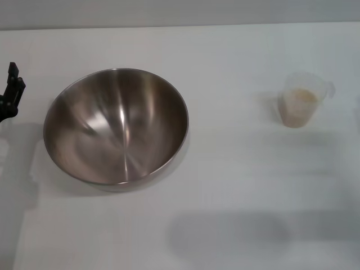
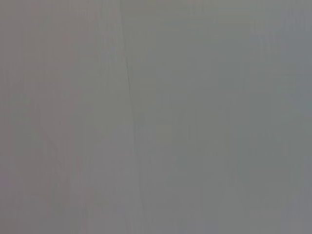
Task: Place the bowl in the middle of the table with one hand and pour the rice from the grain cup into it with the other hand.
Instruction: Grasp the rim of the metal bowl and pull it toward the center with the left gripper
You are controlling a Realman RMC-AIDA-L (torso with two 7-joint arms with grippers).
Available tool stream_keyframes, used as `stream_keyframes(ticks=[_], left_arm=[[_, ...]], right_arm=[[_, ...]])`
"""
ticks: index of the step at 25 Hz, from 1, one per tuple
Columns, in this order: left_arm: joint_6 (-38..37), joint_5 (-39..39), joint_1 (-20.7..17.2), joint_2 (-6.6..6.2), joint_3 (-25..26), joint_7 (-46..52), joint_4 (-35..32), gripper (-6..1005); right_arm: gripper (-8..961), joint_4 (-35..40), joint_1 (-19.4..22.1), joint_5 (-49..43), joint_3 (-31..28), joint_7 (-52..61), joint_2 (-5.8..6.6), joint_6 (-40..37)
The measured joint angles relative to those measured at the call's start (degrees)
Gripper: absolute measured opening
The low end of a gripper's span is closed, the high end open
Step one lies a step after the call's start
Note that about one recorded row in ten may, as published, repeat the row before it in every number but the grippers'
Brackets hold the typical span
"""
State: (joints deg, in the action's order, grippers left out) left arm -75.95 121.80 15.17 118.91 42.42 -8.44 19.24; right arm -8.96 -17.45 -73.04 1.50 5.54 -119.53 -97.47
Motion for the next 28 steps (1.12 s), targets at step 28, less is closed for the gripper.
stream_keyframes(ticks=[28], left_arm=[[57.03,17.79,-5.22,-8.58,26.82,-8.67,48.69,813]], right_arm=[[662,0.0,0.02,0.01,-0.1,0.06,0.19,0.08]])
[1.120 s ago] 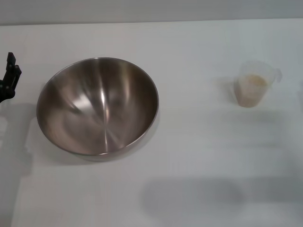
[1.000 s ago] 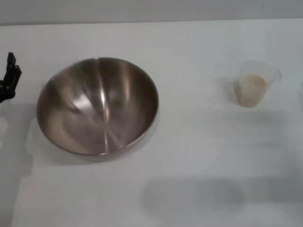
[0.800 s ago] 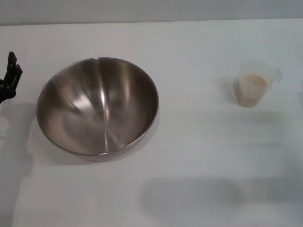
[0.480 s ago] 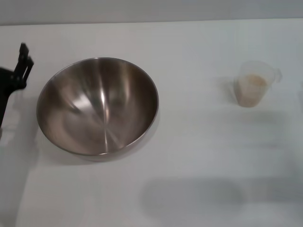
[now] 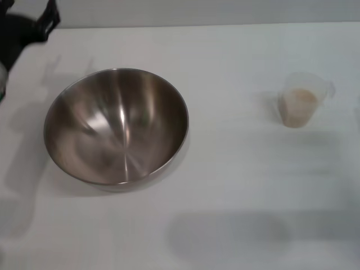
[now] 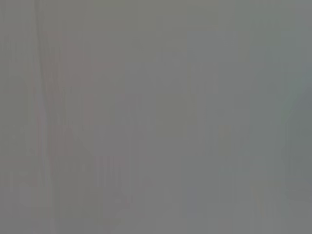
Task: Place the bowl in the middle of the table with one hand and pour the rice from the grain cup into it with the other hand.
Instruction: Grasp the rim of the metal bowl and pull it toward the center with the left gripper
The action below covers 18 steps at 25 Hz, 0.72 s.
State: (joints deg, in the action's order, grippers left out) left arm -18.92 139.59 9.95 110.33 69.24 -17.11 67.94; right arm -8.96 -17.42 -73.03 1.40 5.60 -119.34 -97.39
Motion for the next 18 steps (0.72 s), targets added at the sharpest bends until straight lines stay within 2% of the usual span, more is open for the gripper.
stream_keyframes(ticks=[2,3,4,5,6,7,8,9,13,14,18], left_arm=[[14.11,2.1,-0.42,1.46,6.81,-0.44,7.3,813],[27.52,3.08,-0.16,3.67,13.15,-2.15,13.35,813],[27.52,3.08,-0.16,3.67,13.15,-2.15,13.35,813],[35.71,3.38,0.29,5.36,16.93,-4.11,16.59,813],[38.26,3.39,0.56,5.93,18.41,-4.94,17.86,813],[46.33,3.36,1.45,7.32,22.27,-7.02,21.11,813],[53.15,3.14,2.56,7.77,24.75,-7.74,23.24,813],[53.15,3.14,2.56,7.77,24.75,-7.74,23.24,813],[71.93,3.53,7.24,7.7,30.32,-8.21,25.59,813],[71.93,3.53,7.24,7.7,30.32,-8.21,25.59,814],[80.15,6.25,8.38,7.72,31.13,-8.4,26.29,814]], right_arm=[[662,0.01,0.0,0.0,-0.01,0.01,0.0,-0.01],[662,0.0,-0.02,0.01,-0.07,0.01,0.0,-0.01],[663,0.0,-0.02,0.01,-0.07,0.01,0.0,-0.01],[663,0.0,-0.03,0.0,-0.13,0.02,-0.01,-0.02],[663,0.0,-0.03,0.0,-0.31,0.02,-0.01,-0.02],[663,0.0,-0.04,0.0,-0.44,0.03,-0.03,0.0],[663,-0.03,-0.03,0.0,-0.6,0.03,-0.04,0.01],[663,-0.03,-0.03,0.0,-0.6,0.03,-0.04,0.01],[663,0.0,0.12,0.0,-0.76,0.03,-0.07,0.01],[662,0.0,0.12,0.0,-0.76,0.03,-0.07,0.01],[661,-0.06,0.16,0.0,-1.34,0.03,-0.11,0.01]])
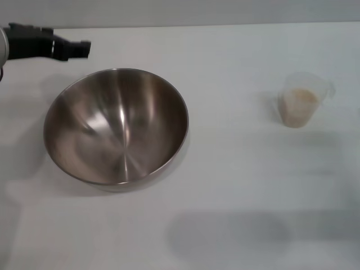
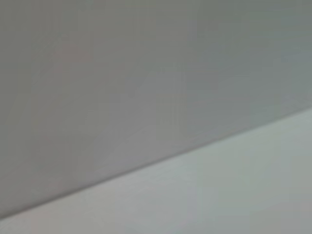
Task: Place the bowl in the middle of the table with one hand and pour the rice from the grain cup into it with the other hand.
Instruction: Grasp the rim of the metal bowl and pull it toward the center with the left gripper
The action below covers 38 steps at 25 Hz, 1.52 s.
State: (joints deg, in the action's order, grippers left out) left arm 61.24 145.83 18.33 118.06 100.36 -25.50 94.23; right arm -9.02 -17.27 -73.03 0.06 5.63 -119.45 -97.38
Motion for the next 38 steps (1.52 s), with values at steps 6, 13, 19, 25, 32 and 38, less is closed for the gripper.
stream_keyframes(ticks=[6,13,19,25,32,38], left_arm=[[4.03,2.25,-0.44,0.08,0.15,0.01,0.46,816],[8.43,3.89,-0.64,-0.03,-0.07,-0.02,0.58,817],[9.52,5.76,-0.2,0.11,-1.26,-0.05,-1.13,818],[9.33,5.78,0.0,0.24,-2.05,-0.07,-2.55,816],[8.34,6.16,1.53,0.18,-2.2,-0.07,-6.39,817],[7.84,7.14,2.18,0.32,-2.38,-0.07,-7.66,817]], right_arm=[[660,-0.02,0.04,0.0,-0.06,0.0,-0.01,0.05],[661,-0.04,0.04,0.0,-0.06,0.0,0.01,0.09],[661,-0.04,0.04,0.0,-0.06,0.0,0.01,0.17],[660,-0.04,0.04,0.0,-0.06,0.0,0.01,0.69],[660,-0.04,0.04,0.0,-0.07,0.0,0.01,0.86],[660,-0.03,0.07,0.0,-0.06,0.0,0.01,0.92]])
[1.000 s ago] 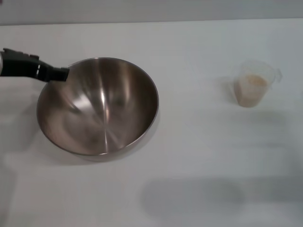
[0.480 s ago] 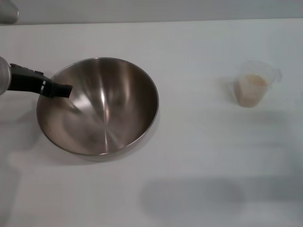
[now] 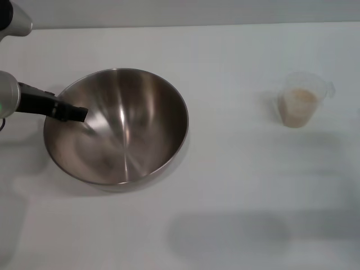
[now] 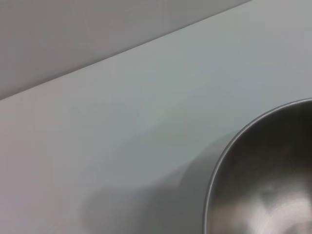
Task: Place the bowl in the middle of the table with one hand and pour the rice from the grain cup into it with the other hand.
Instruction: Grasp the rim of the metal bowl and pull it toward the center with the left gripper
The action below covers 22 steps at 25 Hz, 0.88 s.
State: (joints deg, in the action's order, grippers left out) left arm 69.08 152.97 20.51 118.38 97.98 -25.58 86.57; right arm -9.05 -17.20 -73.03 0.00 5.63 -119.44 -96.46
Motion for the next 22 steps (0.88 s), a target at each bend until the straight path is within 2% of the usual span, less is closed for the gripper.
stream_keyframes(ticks=[5,11,16,22], left_arm=[[-0.22,0.03,0.06,0.01,-0.22,0.0,-0.31,818],[-1.16,0.14,0.0,0.0,-1.21,0.0,-0.41,755],[-1.17,0.18,0.29,-0.07,-1.25,-0.11,-0.6,586],[-1.28,-0.15,0.78,-0.06,-0.92,-1.44,-0.79,302]], right_arm=[[661,0.0,0.06,0.0,0.0,0.0,0.0,0.04],[661,0.0,0.06,0.0,0.0,0.0,0.0,0.05],[662,0.0,0.06,0.0,0.0,0.03,0.0,0.07],[662,0.0,0.01,0.0,0.0,0.06,0.0,0.47]])
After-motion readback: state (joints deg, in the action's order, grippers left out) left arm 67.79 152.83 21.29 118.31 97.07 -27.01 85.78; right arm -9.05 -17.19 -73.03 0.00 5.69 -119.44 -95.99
